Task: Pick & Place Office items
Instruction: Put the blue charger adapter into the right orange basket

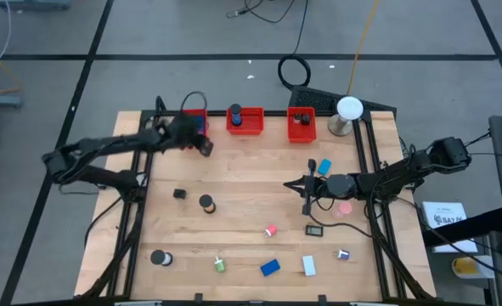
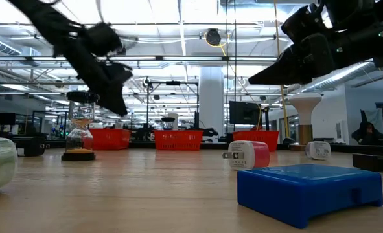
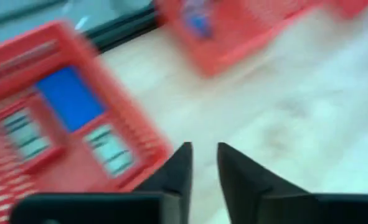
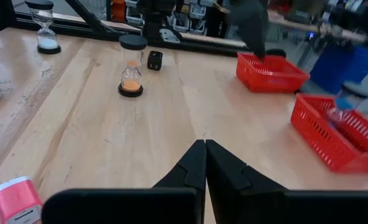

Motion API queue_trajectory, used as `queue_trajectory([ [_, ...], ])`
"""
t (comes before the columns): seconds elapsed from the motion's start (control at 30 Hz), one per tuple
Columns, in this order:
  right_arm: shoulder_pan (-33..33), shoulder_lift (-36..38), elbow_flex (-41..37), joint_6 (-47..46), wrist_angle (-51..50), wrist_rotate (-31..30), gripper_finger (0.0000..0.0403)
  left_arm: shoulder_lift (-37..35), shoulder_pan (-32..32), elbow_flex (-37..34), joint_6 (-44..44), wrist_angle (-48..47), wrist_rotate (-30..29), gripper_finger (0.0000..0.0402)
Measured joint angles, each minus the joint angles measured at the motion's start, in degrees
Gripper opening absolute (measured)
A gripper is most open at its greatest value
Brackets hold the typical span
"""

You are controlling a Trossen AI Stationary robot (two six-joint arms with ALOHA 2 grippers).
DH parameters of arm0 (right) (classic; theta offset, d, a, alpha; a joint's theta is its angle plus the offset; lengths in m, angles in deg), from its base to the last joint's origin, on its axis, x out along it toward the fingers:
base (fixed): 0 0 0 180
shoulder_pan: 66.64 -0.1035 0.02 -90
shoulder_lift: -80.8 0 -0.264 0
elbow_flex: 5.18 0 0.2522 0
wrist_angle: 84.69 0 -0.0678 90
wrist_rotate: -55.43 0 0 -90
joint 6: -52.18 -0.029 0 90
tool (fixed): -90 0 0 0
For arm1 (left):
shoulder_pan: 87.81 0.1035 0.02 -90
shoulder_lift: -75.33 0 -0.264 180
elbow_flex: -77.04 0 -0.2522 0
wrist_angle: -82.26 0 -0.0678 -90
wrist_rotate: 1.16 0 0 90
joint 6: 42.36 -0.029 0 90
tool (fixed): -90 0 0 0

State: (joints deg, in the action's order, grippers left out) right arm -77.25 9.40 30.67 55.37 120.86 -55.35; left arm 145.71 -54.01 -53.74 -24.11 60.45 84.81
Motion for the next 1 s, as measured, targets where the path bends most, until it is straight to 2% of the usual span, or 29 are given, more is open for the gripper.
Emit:
queue_trajectory([
  [0.13,0.60,0.02,0.00,-3.79,-2.81,-0.02,0.0000,-7.83,-3.82,-9.89,-2.92,17.91,1.08,0.0010],
  [0.2,1.41,0.02,0.00,-5.58,-3.15,-0.13,0.0000,-11.21,-4.71,-13.27,-3.38,23.46,2.09,0.0006],
  [0.33,3.76,0.02,0.00,-8.55,-2.60,-0.15,0.0000,-16.13,-4.91,-15.58,-3.83,26.22,3.14,0.0027],
  [0.43,5.64,0.02,0.00,-9.41,-2.68,-0.19,0.0000,-18.11,-6.08,-15.90,-7.10,26.26,6.54,0.0029],
  [0.6,7.65,0.02,0.00,-10.82,-2.75,-0.18,0.0000,-17.28,-11.33,-15.90,-13.90,29.34,7.26,0.0004],
  [0.73,7.82,0.02,0.10,-13.19,-4.30,-0.20,0.0000,-14.05,-15.82,-15.93,-15.02,36.42,9.24,0.0012],
  [0.87,7.57,0.02,3.34,-15.84,-14.56,-2.05,0.0000,-9.44,-20.22,-15.93,-17.06,45.64,10.13,0.0009],
  [1.0,6.57,0.02,9.86,-19.36,-30.54,-4.58,0.0000,-3.95,-23.30,-15.93,-18.32,53.18,10.17,0.0005],
])
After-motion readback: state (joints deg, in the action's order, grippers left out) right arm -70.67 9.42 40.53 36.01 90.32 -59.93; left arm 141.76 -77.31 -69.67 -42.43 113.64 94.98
